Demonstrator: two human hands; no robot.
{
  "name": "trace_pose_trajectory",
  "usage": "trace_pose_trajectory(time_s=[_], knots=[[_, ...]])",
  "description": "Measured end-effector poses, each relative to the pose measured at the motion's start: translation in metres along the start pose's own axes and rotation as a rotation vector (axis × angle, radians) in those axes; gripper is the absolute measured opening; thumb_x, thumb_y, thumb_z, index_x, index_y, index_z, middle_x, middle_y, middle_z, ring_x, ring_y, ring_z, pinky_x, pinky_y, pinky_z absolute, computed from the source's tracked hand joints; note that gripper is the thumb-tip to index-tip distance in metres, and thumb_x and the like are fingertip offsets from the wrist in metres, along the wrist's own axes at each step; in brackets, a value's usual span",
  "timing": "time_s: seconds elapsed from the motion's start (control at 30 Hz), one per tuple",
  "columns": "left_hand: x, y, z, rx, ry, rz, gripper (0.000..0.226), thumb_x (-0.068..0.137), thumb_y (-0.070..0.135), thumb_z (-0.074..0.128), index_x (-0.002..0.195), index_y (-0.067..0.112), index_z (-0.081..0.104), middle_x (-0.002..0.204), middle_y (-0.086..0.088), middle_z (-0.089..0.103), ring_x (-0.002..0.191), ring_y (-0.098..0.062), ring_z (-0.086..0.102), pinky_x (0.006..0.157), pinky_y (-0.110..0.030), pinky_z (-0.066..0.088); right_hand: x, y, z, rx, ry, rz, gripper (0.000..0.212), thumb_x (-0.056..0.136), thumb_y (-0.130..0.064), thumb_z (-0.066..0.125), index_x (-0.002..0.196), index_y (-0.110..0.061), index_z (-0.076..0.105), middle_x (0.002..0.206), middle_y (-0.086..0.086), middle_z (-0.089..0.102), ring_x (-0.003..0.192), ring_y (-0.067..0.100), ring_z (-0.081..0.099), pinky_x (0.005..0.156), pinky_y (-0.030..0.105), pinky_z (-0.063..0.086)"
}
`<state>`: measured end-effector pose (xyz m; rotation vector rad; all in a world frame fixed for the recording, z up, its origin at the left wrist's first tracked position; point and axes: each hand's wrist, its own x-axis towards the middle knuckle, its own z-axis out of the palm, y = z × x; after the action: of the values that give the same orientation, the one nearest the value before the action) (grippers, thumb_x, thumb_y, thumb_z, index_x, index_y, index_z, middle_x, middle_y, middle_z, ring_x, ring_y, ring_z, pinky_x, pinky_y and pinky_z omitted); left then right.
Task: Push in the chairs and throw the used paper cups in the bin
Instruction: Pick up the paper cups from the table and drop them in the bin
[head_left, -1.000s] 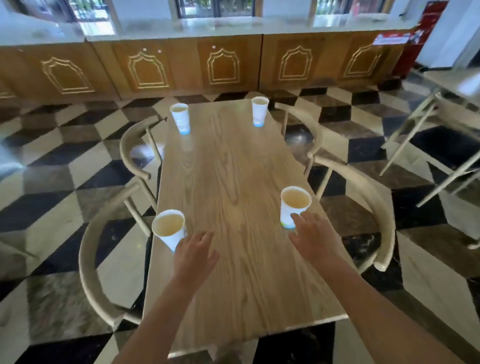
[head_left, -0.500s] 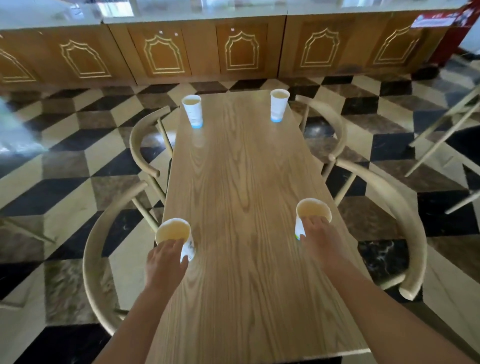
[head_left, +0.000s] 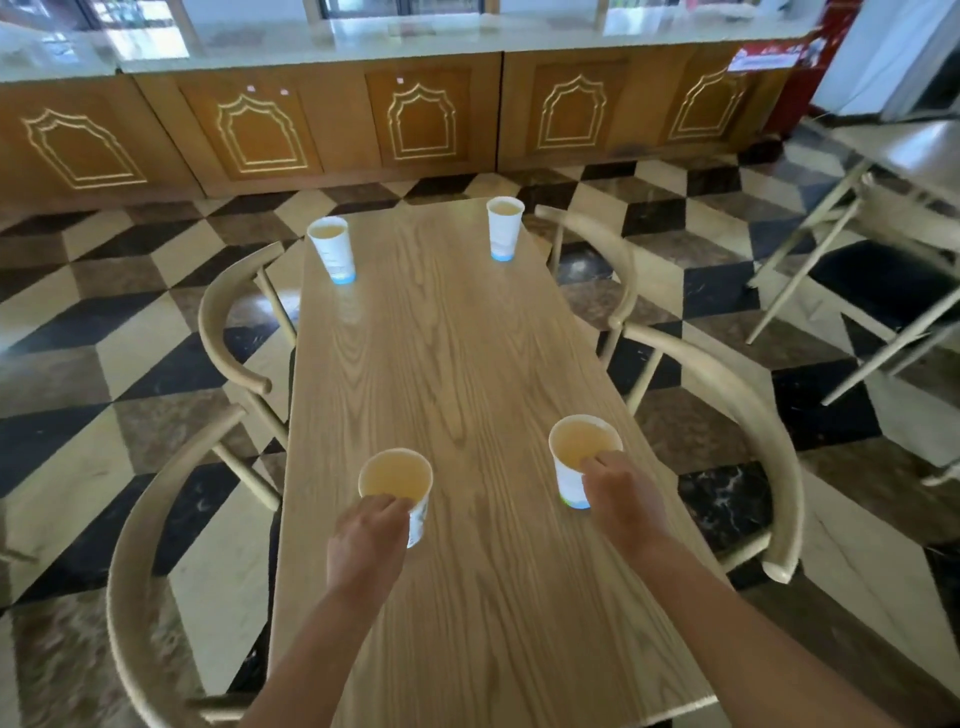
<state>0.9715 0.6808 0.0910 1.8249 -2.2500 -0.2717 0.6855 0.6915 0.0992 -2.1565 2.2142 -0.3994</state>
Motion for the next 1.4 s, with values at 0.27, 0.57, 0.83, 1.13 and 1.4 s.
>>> trace_pose_trajectory(time_s=[0.27, 0.57, 0.83, 1.13, 1.4], knots=[[0.022, 0.097, 0.011, -0.139, 0.019, 0.398, 0.013, 0.062, 0.001, 0.071, 0.061, 0.011, 0.062, 0.056, -0.004, 0.06, 0.049, -0.027, 0.057, 0.04, -0.029, 0.043, -0.04, 0.023, -0.037, -0.041, 0.171, 0.051, 0.037, 0.048, 0.009, 0.081, 0.051, -0.009, 0.049, 0.05, 0.006, 0.049, 0.046, 0.023, 0.047, 0.034, 0.029, 0.036], [0.012, 0.196, 0.027, -0.278, 0.071, 0.673, 0.024, 0.078, 0.019, 0.044, 0.067, 0.012, 0.063, 0.061, 0.0, 0.06, 0.058, -0.022, 0.057, 0.052, -0.029, 0.045, -0.111, 0.086, -0.072, 0.006, 0.334, 0.2, 0.022, 0.062, 0.0, 0.08, 0.058, -0.008, 0.061, 0.058, 0.004, 0.059, 0.054, 0.02, 0.054, 0.041, 0.028, 0.046], [-0.013, 0.334, 0.062, -0.324, 0.093, 0.671, 0.016, 0.081, 0.017, 0.055, 0.076, 0.013, 0.069, 0.072, 0.0, 0.068, 0.068, -0.02, 0.061, 0.063, -0.028, 0.047, -0.159, 0.202, -0.104, 0.026, 0.367, 0.211, 0.013, 0.07, -0.01, 0.08, 0.067, -0.008, 0.067, 0.066, 0.004, 0.067, 0.06, 0.018, 0.06, 0.049, 0.026, 0.054], [-0.026, 0.479, 0.11, -0.268, 0.039, 0.709, 0.005, 0.075, 0.009, 0.074, 0.078, 0.01, 0.072, 0.078, -0.003, 0.072, 0.073, -0.02, 0.066, 0.071, -0.035, 0.055, -0.197, 0.342, -0.132, 0.033, 0.361, 0.245, 0.016, 0.065, -0.01, 0.083, 0.065, -0.01, 0.067, 0.064, 0.003, 0.065, 0.059, 0.018, 0.059, 0.05, 0.022, 0.048], [0.018, 0.563, 0.143, -0.259, 0.035, 0.699, 0.007, 0.072, 0.006, 0.075, 0.078, 0.009, 0.071, 0.076, -0.002, 0.071, 0.071, -0.018, 0.065, 0.07, -0.029, 0.051, -0.176, 0.438, -0.14, 0.045, 0.323, 0.312, 0.017, 0.063, -0.011, 0.085, 0.07, -0.008, 0.071, 0.07, 0.004, 0.07, 0.06, 0.018, 0.062, 0.051, 0.024, 0.052]])
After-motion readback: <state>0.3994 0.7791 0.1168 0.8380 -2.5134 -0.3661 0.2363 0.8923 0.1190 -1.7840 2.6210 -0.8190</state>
